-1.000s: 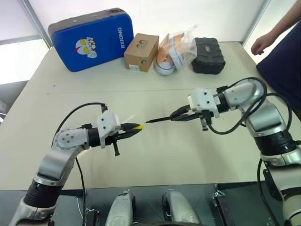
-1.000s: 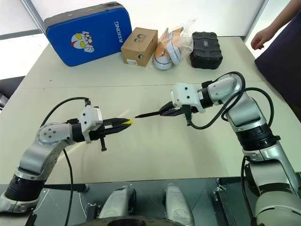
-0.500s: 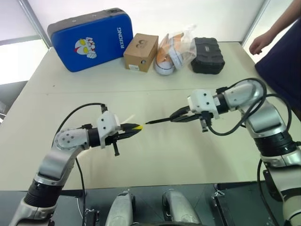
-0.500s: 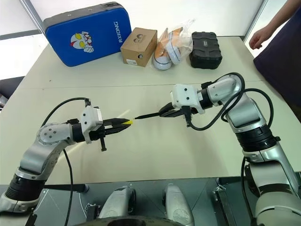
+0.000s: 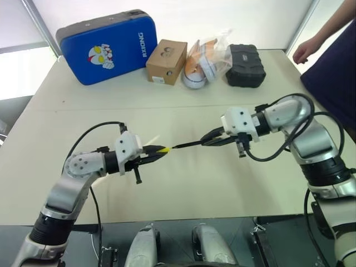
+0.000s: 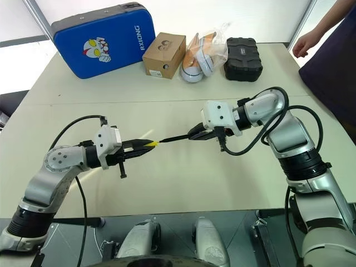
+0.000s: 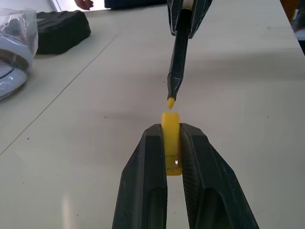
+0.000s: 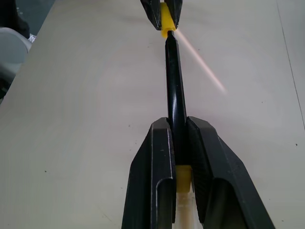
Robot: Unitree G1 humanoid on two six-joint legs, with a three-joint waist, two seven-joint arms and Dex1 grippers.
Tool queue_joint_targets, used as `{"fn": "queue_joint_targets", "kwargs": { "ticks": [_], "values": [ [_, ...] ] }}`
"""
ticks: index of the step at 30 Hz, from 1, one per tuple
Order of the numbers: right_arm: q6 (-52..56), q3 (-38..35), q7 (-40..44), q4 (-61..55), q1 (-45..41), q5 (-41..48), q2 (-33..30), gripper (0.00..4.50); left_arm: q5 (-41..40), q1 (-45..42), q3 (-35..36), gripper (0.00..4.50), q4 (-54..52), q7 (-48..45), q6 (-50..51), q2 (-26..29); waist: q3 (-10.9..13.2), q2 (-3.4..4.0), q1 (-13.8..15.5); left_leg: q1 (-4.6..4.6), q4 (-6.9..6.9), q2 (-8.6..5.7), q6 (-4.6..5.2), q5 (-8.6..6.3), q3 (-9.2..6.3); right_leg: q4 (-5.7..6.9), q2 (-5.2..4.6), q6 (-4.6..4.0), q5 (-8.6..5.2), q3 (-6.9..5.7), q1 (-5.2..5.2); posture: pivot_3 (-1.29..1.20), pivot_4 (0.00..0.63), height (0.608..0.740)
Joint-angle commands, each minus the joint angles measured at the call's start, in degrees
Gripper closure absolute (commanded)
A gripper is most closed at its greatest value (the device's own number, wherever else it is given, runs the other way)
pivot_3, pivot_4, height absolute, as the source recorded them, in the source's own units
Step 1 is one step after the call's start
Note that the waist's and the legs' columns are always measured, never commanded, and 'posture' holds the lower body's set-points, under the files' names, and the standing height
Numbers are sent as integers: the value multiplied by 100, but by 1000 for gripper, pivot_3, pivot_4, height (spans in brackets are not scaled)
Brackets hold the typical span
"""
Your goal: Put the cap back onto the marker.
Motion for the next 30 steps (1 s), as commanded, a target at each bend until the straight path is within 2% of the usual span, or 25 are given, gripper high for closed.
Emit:
{"fn": "queue_joint_targets", "kwargs": {
  "ticks": [1,14,30],
  "values": [
    [7,-74,29,-228,-9,118,-42,4467,-54,-134,12,4500,-213,48,26,-9,0,0,0,0,0,0,0,0,0,0,0,0,0,0,0,0,150,740],
    [6,-76,15,-228,-28,110,-12,4467,-72,88,16,4500,-418,55,36,6,0,0,-1,0,1,0,0,0,0,1,0,3,1,0,0,0,150,740],
    [212,-51,93,-367,23,245,32,4467,-14,-58,-35,4500,-303,48,-17,-69,0,0,0,1,3,-1,0,0,0,1,0,4,2,-1,2,0,150,740]
  ]
}}
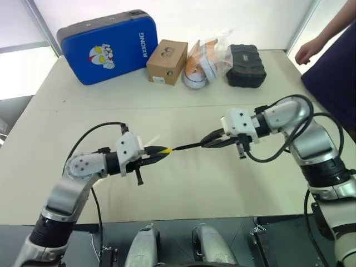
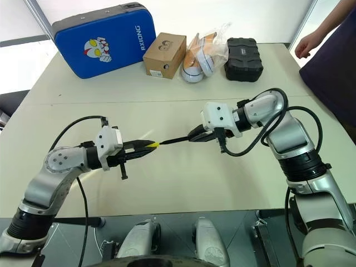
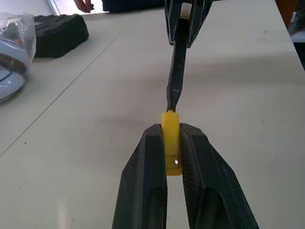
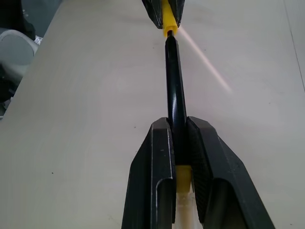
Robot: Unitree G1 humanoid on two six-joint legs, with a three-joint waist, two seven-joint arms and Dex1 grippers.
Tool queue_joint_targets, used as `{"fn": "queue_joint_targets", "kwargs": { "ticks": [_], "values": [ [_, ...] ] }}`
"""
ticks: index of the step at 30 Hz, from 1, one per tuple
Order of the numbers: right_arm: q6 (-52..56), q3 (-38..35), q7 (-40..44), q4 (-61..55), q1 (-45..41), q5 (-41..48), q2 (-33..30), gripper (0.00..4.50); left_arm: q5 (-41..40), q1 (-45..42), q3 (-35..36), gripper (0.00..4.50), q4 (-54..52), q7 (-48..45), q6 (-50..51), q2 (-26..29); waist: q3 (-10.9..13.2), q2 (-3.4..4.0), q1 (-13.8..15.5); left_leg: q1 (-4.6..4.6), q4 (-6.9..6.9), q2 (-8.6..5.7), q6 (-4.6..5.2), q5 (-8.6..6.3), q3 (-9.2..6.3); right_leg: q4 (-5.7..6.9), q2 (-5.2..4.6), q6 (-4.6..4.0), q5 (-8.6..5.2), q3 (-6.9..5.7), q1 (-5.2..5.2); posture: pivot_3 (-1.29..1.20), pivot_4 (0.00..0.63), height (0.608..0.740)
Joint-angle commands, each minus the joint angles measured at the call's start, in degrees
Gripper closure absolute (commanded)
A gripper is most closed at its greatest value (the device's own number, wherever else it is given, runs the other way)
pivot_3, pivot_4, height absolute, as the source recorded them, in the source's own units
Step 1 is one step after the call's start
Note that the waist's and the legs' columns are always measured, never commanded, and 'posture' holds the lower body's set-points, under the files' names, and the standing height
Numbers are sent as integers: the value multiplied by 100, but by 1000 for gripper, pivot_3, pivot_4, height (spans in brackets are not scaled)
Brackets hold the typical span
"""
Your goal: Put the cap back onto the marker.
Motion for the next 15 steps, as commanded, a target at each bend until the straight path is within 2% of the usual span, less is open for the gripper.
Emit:
{"fn": "queue_joint_targets", "kwargs": {
  "ticks": [1,15],
  "values": [
    [89,-47,24,-332,-27,200,37,4467,-3,-98,-28,4500,-95,0,-130,-20,0,0,0,0,0,0,0,0,0,0,0,0,0,0,0,0,150,740],
    [148,92,267,-315,-149,325,304,4467,59,175,-115,4500,-200,-431,-736,8,0,0,-3,2,-1,1,0,0,0,1,0,-3,-2,0,0,0,150,740]
  ]
}}
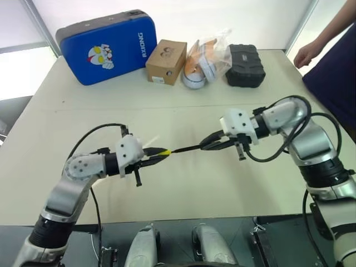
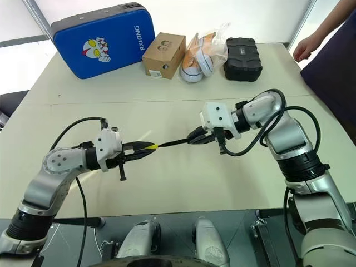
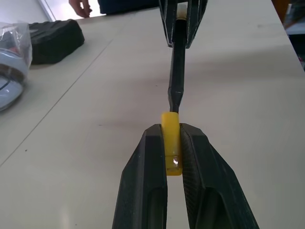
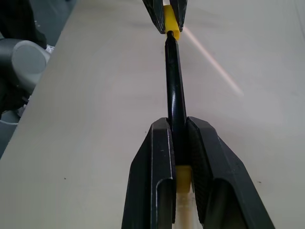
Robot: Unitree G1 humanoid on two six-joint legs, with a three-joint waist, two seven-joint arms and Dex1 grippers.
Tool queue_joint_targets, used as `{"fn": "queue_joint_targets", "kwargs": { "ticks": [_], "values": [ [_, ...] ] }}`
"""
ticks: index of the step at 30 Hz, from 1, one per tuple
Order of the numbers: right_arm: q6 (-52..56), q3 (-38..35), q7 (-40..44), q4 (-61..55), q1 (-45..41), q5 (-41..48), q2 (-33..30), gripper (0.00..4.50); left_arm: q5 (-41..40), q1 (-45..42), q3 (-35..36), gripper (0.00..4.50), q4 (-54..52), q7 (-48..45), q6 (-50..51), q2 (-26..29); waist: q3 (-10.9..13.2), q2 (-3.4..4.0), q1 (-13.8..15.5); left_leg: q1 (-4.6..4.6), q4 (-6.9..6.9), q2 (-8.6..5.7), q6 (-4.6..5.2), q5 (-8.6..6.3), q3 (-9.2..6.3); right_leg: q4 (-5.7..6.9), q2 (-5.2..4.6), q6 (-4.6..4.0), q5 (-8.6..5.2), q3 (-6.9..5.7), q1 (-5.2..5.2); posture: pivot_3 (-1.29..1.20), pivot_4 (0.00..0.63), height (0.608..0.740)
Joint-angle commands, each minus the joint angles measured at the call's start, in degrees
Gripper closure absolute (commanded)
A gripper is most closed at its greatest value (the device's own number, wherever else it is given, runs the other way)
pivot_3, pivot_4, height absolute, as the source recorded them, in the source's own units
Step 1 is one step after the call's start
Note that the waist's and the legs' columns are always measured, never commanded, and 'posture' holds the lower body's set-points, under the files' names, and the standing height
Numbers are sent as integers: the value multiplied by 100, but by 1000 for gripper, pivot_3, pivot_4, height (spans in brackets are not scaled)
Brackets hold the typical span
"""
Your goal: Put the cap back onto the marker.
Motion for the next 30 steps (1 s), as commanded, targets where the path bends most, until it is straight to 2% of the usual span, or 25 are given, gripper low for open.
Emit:
{"fn": "queue_joint_targets", "kwargs": {
  "ticks": [1,9,30],
  "values": [
    [-79,67,117,-261,-151,266,195,4467,-116,1,-110,4500,-235,-139,-262,-35,0,0,2,0,0,0,0,0,0,0,0,0,0,0,0,0,150,740],
    [-216,93,287,-72,-153,200,242,4467,-128,-17,-23,4500,-230,-107,-337,-93,0,0,4,2,3,0,0,0,1,0,-1,-2,-1,0,4,0,150,740],
    [-73,219,364,-647,8,288,288,4467,-9,-298,-133,4500,-157,68,-225,-311,0,0,5,3,3,-1,0,0,0,1,0,0,0,0,5,0,150,740]
  ]
}}
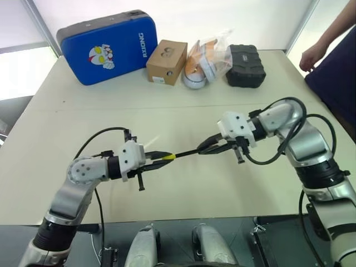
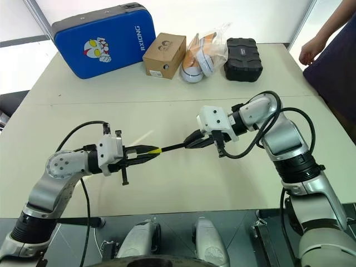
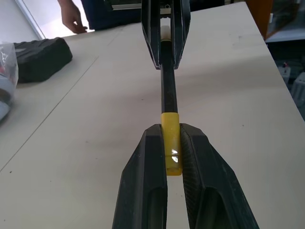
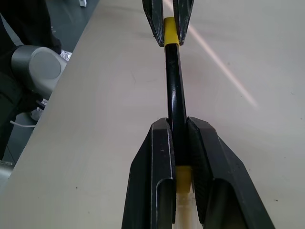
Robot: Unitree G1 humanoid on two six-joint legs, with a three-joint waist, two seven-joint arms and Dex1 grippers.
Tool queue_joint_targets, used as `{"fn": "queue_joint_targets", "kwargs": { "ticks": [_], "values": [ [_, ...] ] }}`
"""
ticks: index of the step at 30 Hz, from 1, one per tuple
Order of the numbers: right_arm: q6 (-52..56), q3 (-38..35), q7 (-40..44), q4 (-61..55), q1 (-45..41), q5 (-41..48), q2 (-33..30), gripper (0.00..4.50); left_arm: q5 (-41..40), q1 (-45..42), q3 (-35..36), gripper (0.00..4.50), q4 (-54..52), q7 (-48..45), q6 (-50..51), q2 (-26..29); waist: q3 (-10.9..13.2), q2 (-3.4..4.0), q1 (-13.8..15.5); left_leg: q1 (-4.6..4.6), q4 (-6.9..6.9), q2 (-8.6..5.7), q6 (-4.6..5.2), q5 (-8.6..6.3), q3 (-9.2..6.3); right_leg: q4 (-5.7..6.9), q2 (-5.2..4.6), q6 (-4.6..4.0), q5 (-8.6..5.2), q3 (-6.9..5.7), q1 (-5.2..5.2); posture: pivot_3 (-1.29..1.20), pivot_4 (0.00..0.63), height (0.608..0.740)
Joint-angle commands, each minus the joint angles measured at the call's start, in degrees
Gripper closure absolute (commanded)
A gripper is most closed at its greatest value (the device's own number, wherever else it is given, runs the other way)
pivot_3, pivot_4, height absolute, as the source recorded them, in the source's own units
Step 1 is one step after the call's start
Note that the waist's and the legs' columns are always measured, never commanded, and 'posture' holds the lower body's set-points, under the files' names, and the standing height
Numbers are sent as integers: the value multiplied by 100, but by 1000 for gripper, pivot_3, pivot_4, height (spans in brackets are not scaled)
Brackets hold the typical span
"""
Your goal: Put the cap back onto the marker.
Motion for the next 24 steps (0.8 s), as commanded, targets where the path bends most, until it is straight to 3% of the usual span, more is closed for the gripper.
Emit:
{"fn": "queue_joint_targets", "kwargs": {
  "ticks": [1,15,18,24],
  "values": [
    [-146,228,179,-559,-40,278,181,4467,-27,-319,-83,4500,-82,150,-42,-122,0,0,1,0,0,0,0,0,0,0,0,0,0,0,0,0,150,740],
    [-208,-180,-390,91,47,87,327,4467,-205,-86,147,4500,-319,416,556,-79,0,0,-6,1,1,0,0,0,-1,1,3,8,4,0,0,0,150,740],
    [-271,-272,-470,290,48,41,274,4500,-200,-18,199,3207,-375,491,637,-70,0,0,-5,1,1,1,0,0,-3,1,3,8,4,0,1,0,150,740],
    [-367,-536,-759,785,69,-24,-10,4500,-176,144,182,66,-514,672,685,-15,0,0,8,1,2,-3,0,0,-2,1,-3,0,0,0,4,0,150,740]
  ]
}}
